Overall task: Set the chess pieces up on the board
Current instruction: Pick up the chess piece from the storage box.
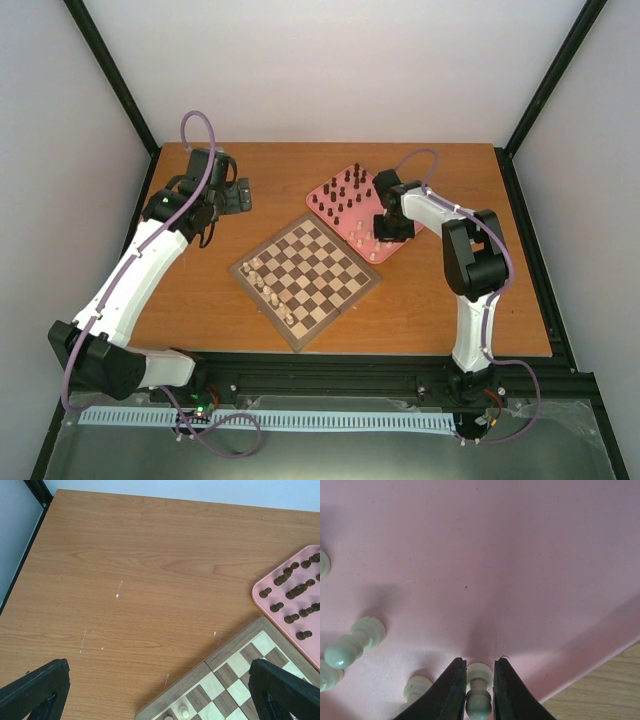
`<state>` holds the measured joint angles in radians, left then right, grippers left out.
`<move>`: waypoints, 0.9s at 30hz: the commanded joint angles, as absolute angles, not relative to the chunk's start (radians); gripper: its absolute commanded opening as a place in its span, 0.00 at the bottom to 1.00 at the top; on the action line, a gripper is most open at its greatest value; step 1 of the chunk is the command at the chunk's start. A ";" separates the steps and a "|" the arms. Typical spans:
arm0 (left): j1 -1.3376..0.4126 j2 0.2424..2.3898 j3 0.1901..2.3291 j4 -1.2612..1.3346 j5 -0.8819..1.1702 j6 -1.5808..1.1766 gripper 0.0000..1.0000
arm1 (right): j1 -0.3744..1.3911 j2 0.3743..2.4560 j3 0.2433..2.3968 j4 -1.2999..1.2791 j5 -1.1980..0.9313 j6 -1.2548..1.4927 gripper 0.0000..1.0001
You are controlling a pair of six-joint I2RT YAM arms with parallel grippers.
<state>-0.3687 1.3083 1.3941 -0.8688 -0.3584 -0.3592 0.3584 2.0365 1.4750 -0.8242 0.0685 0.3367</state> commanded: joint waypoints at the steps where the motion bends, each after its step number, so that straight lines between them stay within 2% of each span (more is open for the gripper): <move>1: -0.376 1.294 1.396 -0.879 -0.364 -0.363 1.00 | 0.350 2.043 1.497 -0.843 0.072 0.339 0.17; 4: -0.376 1.297 1.396 -0.879 -0.364 -0.362 1.00 | 0.350 2.046 1.502 -0.847 0.065 0.339 0.15; 7: -0.376 1.299 1.396 -0.879 -0.367 -0.360 1.00 | 0.350 2.044 1.504 -0.853 0.067 0.338 0.04; 8: -0.376 1.299 1.398 -0.878 -0.366 -0.360 1.00 | 0.350 2.039 1.505 -0.854 0.070 0.339 0.03; 20: -0.376 1.313 1.398 -0.872 -0.358 -0.368 1.00 | 0.393 1.892 1.627 -0.961 0.100 0.336 0.03; 27: -0.376 1.312 1.402 -0.870 -0.353 -0.374 1.00 | 0.638 1.931 1.795 -1.057 0.058 0.365 0.03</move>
<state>-0.3687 1.3090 1.3937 -0.8696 -0.3576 -0.3626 0.4919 1.9163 1.7256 -0.9741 0.0933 0.3416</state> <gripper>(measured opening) 0.997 0.103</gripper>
